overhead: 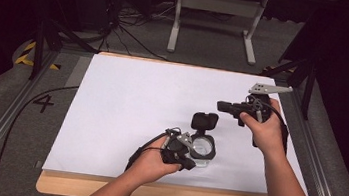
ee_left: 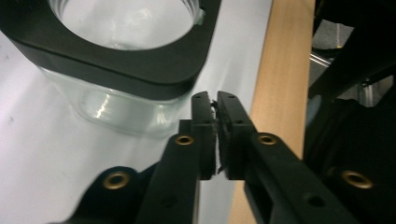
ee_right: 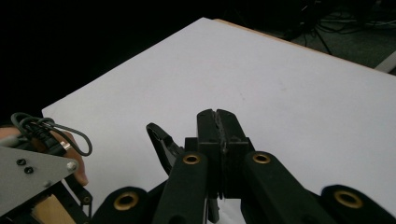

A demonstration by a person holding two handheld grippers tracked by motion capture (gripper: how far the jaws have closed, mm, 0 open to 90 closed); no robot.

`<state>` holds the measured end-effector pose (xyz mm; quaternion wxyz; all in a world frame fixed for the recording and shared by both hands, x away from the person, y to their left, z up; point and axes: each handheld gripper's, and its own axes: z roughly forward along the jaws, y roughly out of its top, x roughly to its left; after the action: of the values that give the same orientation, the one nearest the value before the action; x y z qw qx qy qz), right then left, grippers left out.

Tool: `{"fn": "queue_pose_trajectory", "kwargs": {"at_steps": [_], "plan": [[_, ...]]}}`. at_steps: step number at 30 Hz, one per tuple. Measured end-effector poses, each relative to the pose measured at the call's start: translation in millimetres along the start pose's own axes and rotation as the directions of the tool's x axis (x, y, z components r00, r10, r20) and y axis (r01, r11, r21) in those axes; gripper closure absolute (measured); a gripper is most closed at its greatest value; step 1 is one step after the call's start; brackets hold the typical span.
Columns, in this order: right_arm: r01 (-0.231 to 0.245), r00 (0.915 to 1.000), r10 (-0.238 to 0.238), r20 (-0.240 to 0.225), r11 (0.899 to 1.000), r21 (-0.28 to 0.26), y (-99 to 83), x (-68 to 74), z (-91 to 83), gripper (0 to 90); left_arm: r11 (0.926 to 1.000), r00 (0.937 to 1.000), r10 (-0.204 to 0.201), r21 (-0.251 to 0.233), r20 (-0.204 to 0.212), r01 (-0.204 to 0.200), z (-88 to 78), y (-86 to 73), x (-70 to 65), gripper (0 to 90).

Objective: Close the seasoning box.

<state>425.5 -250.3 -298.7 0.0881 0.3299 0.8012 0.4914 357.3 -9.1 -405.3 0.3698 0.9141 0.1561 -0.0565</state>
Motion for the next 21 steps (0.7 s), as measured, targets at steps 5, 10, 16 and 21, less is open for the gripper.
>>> {"fn": "queue_pose_trajectory", "kwargs": {"at_steps": [5, 10, 16, 21], "plan": [[0.0, 0.9996, 0.001, -0.027, 0.998, 0.06, 0.4, 2.3, 9.5, 90.0, 0.9999, 0.9999, 0.013, 0.008, 0.0, -0.013, 2.9, -0.8, 1.6, 87.2], [-0.003, 0.9992, 0.005, -0.04, 0.998, 0.056, -1.3, 3.2, 8.8, 90.0, 0.9999, 0.9999, 0.013, 0.009, 0.004, -0.013, 3.8, -0.9, 2.4, 87.3], [0.018, 0.9976, -0.012, -0.068, 0.996, 0.089, -3.8, 11.3, 4.3, 90.0, 0.9999, 1.0, 0.009, 0.007, 0.004, -0.009, 4.5, -0.8, 2.3, 87.5], [0.065, 0.9952, -0.051, -0.084, 0.983, 0.172, -19.3, 26.6, 3.8, 90.0, 0.9999, 1.0, 0.009, 0.013, -0.003, -0.009, 3.5, -1.0, 2.1, 88.0]]}}
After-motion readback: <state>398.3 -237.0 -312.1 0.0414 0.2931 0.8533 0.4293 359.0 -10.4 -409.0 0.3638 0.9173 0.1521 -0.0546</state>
